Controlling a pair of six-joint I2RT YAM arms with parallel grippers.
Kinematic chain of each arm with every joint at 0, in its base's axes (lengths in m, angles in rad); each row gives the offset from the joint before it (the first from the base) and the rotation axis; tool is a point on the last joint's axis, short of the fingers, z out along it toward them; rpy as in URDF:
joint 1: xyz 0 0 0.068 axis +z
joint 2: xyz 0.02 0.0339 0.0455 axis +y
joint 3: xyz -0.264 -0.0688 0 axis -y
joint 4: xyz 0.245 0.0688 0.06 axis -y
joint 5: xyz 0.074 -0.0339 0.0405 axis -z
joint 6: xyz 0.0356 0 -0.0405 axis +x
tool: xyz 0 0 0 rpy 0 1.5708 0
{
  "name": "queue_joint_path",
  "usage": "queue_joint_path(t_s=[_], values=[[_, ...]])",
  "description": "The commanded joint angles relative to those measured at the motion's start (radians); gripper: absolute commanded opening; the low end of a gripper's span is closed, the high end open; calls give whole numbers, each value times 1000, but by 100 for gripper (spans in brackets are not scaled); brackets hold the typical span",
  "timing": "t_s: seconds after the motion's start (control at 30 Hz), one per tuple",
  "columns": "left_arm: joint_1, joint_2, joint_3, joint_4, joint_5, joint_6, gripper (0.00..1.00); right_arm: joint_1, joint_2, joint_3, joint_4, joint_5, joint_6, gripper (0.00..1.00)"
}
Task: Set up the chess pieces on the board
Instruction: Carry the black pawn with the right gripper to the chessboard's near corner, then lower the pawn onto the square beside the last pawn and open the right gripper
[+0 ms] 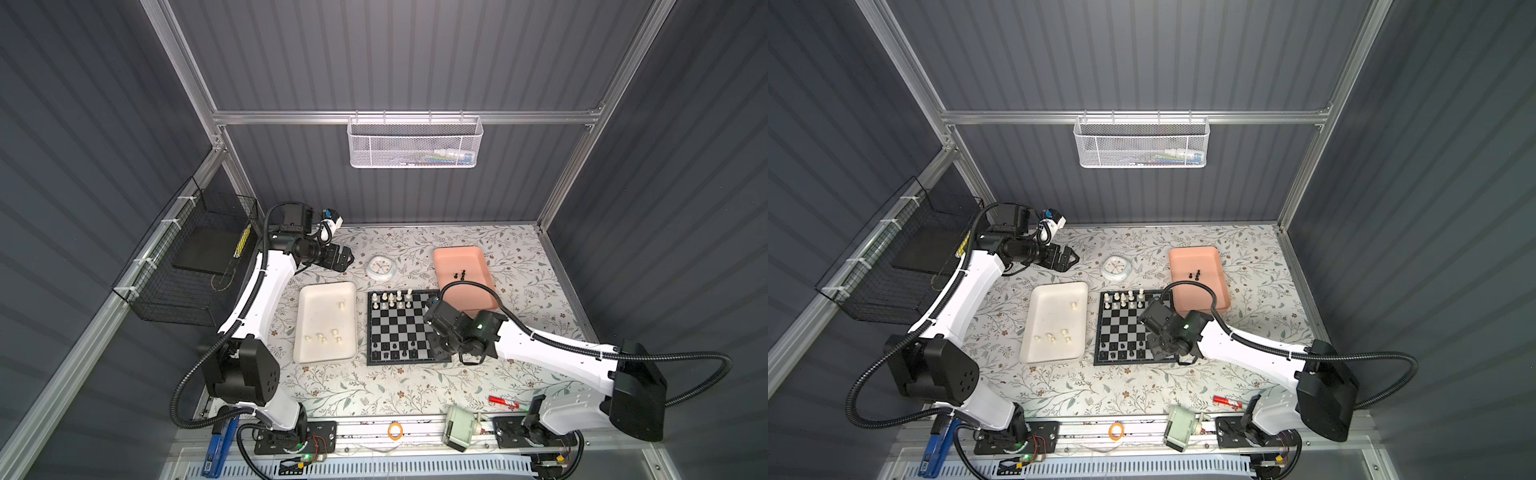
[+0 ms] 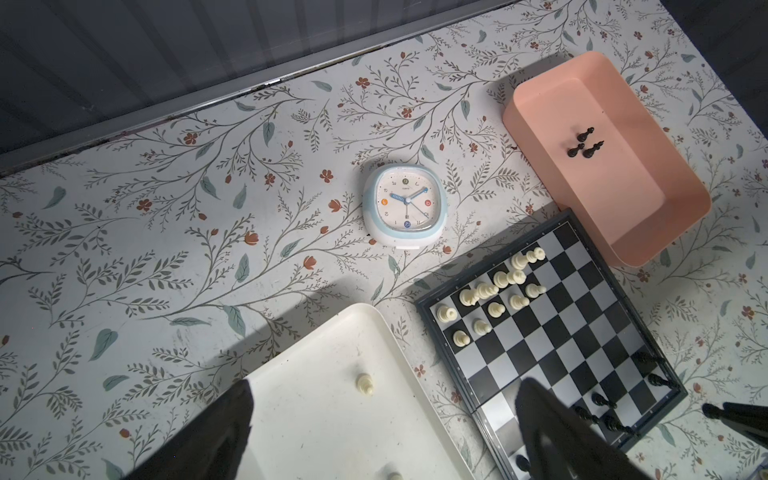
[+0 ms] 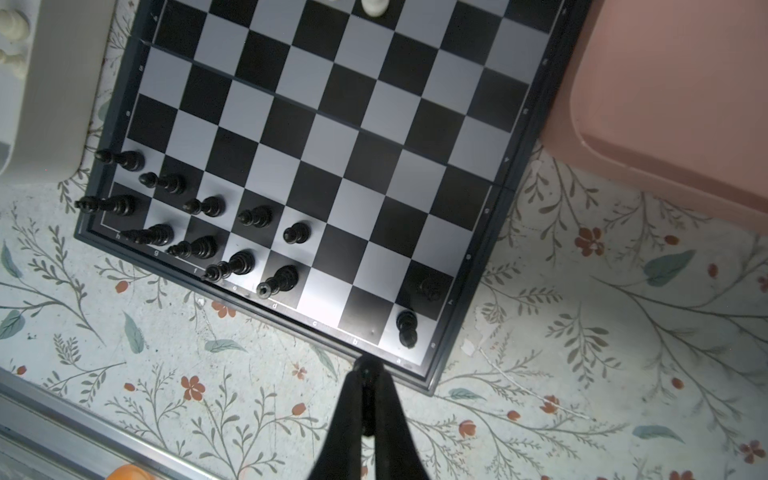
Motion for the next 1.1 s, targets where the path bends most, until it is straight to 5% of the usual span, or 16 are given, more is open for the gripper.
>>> queue_joint_path(t_s=[0.0,1.07], values=[[-6,-35,9,-7,3,-12,100,24,23,-12,12,21,38,6],[-6,-50,-6,-2,17,-12,100,49,164,-51,91,69,79,7]])
